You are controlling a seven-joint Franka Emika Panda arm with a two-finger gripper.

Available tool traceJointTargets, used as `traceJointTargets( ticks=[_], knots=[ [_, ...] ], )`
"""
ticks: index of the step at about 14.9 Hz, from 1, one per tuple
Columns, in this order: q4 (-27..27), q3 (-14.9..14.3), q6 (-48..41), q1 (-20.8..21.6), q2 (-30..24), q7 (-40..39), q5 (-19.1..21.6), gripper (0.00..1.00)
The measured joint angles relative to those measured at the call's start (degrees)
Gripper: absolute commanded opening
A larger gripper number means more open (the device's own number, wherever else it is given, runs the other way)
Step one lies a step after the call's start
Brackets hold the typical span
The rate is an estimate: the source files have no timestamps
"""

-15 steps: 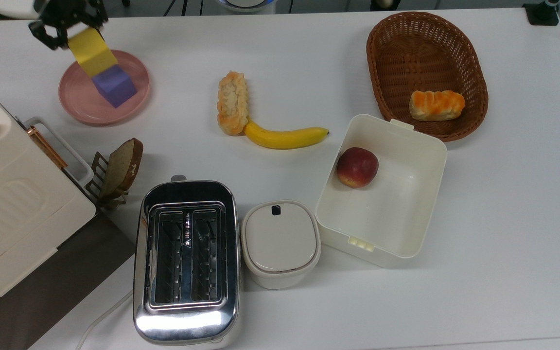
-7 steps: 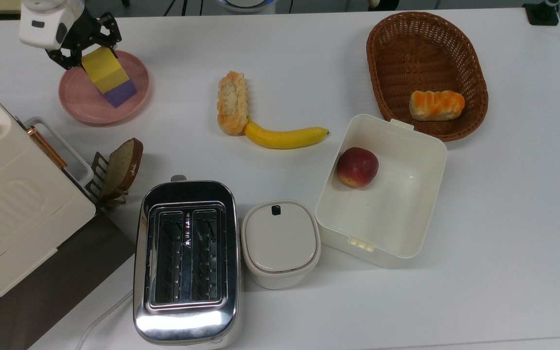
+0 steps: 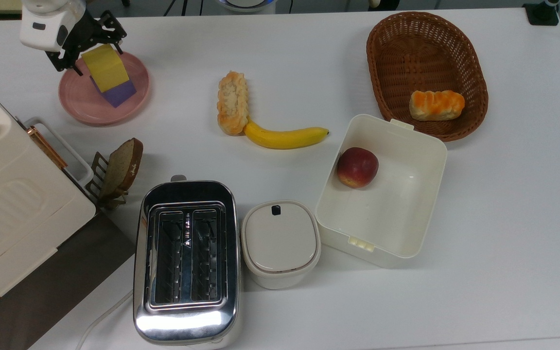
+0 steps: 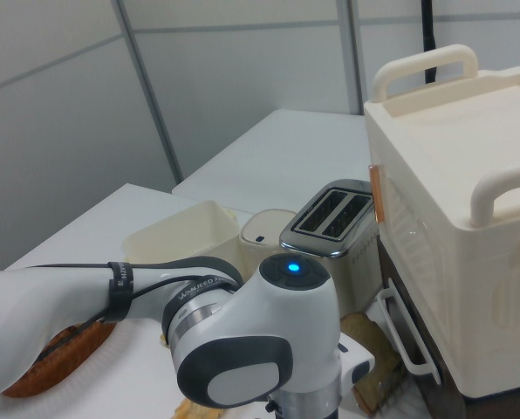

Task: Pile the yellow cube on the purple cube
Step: 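Open the gripper and raise it away from the stacked cubes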

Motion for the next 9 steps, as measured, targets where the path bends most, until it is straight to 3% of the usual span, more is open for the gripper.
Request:
traceJointTargets(
  ticks=[4, 9],
  knots=[
    [2.47, 0.20, -0.66, 0.43, -0.38, 2.93, 0.00, 1.00],
    [12.53, 0.89, -11.57, 2.39, -1.25, 10.85, 0.00, 1.00]
  ],
)
